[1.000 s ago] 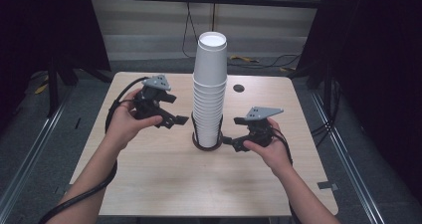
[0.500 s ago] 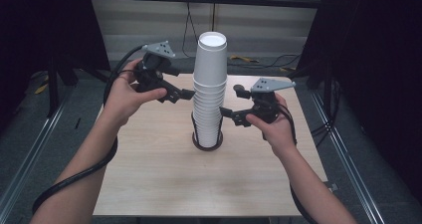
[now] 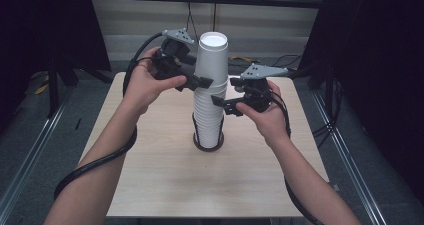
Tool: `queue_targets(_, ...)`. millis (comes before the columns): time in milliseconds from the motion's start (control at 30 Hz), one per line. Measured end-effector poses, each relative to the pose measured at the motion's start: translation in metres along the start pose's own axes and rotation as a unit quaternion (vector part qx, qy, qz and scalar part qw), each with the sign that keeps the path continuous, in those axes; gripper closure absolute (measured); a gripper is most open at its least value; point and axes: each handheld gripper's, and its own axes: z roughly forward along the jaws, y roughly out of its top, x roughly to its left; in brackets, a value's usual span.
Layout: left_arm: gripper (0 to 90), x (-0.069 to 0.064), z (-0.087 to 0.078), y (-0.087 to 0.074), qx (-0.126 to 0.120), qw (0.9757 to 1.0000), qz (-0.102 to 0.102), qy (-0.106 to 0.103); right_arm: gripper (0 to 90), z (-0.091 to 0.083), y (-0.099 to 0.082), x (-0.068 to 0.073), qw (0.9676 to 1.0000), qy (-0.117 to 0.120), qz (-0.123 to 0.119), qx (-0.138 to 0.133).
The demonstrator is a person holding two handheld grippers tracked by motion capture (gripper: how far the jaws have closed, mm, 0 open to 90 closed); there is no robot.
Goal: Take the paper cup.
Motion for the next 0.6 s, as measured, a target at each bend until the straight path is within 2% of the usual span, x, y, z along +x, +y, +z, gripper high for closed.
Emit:
queue_targets(167, 8.0, 0.000, 0.011, -0.001, 0.008, 1.0000, 0.002, 0.002, 13.9, 0.006, 0.001, 0.000, 1.0000, -0.002, 0.008, -0.005)
queue_targets(367, 7.5, -0.001, 0.020, -0.002, -0.002, 1.0000, 0.002, 0.000, 13.7, 0.013, 0.002, 0.003, 1.0000, -0.007, 0.001, -0.001)
queue_targets(600, 5.4, -0.001, 0.028, -0.002, -0.013, 0.9999, 0.002, 0.000, 13.4, 0.014, 0.004, 0.003, 0.9998, -0.012, 0.004, -0.013)
